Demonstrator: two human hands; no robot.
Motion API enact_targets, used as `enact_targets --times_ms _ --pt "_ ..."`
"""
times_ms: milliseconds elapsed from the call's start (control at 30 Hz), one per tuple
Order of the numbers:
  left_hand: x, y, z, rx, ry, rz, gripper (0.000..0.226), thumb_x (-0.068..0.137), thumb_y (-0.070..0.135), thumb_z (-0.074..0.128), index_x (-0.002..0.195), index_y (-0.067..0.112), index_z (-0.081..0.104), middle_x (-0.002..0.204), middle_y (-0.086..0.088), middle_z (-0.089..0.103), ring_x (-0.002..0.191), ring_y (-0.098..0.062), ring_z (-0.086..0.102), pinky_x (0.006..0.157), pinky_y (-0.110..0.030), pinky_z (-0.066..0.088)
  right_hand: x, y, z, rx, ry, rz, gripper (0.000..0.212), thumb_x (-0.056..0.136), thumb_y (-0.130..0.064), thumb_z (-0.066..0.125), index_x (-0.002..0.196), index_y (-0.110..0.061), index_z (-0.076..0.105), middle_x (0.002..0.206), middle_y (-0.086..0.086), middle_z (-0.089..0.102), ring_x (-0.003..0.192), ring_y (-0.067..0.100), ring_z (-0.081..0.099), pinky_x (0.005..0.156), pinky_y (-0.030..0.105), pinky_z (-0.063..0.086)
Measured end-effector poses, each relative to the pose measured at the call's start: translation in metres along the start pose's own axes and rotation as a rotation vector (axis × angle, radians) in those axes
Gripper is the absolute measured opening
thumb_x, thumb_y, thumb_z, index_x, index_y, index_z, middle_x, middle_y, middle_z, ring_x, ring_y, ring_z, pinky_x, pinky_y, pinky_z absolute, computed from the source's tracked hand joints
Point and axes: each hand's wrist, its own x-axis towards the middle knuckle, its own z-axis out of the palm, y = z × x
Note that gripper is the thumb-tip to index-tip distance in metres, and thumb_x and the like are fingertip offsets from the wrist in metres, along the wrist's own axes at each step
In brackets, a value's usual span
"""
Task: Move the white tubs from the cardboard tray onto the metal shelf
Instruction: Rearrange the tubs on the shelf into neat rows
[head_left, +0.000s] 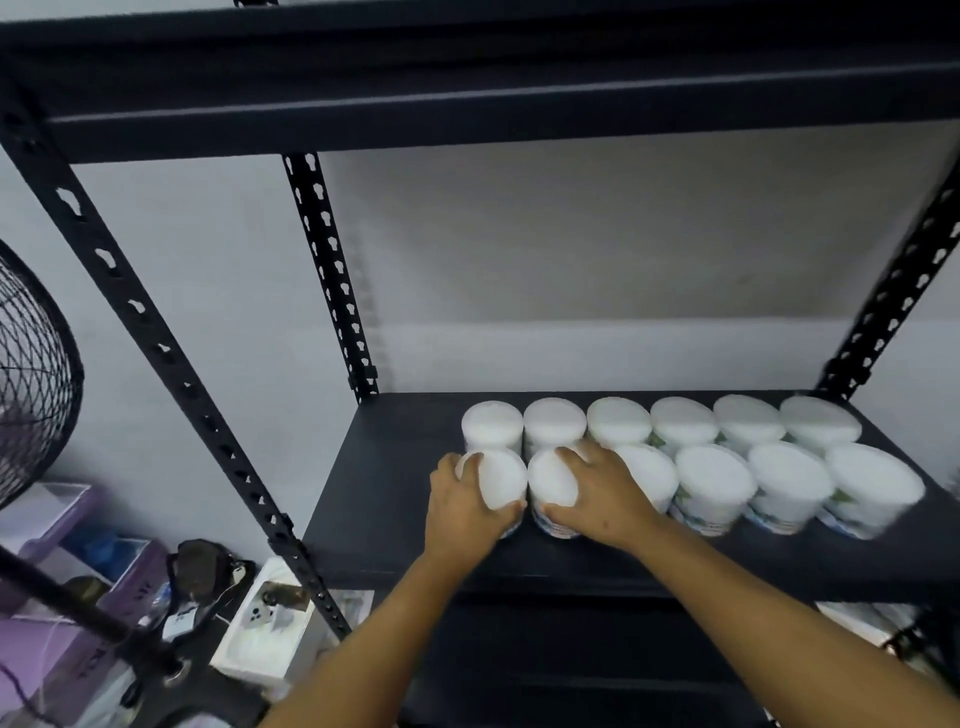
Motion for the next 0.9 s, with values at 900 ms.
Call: enact_targets --times_ms 900 --pt "0.013 -0.011 0.034 0.003 0.088 0.001 0.086 0.070 0.054 0.073 0.138 0.014 0.038 0.140 -0.007 0.030 0.123 -0.022 0.030 0.096 -0.034 0.043 0.013 0.016 0.010 -0.071 -0.002 -0.006 0.082 0.073 -0.063 0.059 0.138 -0.020 0.035 0.144 0.003 0.037 0.126 0.022 0.038 0.107 0.032 0.030"
